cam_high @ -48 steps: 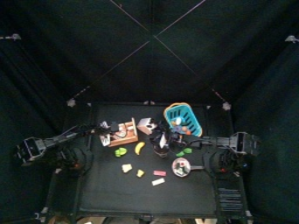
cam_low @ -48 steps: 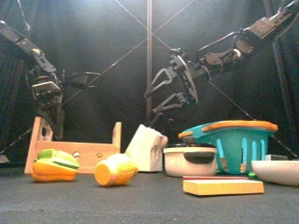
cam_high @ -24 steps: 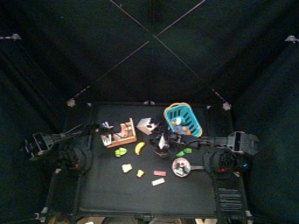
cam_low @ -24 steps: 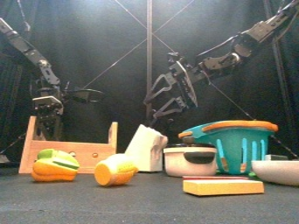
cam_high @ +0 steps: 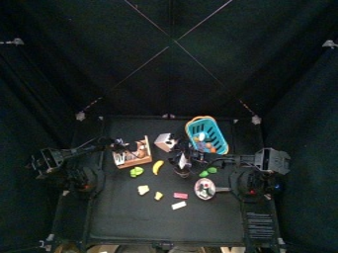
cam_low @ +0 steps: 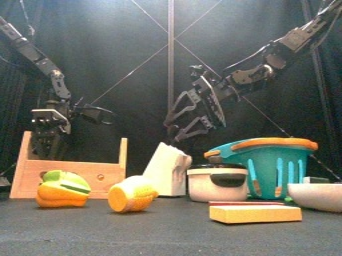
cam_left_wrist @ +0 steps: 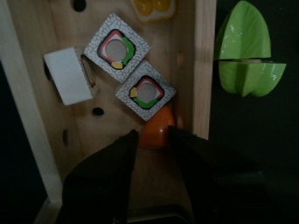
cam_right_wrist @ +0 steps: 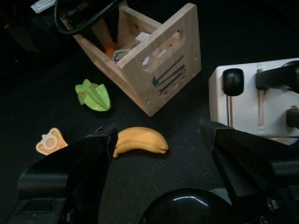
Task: Grab carrot
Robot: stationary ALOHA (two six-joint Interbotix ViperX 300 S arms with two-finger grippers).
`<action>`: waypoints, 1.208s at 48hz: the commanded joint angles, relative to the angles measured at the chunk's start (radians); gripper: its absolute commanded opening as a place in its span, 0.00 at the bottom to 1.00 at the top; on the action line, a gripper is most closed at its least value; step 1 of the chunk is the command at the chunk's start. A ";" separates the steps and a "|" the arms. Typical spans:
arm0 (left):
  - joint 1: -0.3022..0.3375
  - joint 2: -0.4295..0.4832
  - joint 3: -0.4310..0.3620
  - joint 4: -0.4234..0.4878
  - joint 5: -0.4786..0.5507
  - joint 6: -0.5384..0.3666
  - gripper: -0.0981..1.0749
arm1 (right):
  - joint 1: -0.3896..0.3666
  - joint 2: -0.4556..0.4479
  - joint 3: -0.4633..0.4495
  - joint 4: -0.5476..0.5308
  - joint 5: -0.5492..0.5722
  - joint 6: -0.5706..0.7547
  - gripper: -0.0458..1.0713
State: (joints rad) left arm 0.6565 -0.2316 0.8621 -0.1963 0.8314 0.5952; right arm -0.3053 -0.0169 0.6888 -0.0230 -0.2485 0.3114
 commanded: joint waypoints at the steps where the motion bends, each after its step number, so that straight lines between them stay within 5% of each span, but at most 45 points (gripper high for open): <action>1: -0.003 0.037 -0.023 -0.002 0.009 0.002 0.75 | -0.002 -0.012 -0.023 0.000 -0.003 -0.002 0.96; 25: -0.003 0.152 -0.055 0.014 -0.023 -0.008 0.85 | -0.005 -0.002 -0.023 0.002 -0.003 -0.002 0.96; 46: 0.006 0.141 -0.048 0.018 -0.089 -0.015 0.64 | -0.005 0.003 -0.025 0.000 -0.003 0.000 0.96; 58: 0.009 0.006 -0.052 0.018 -0.078 -0.015 0.59 | -0.005 0.003 -0.018 0.002 -0.002 0.002 0.96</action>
State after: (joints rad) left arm 0.6627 -0.1595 0.8222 -0.1764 0.7501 0.5783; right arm -0.3068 0.0031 0.6872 -0.0230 -0.2470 0.3114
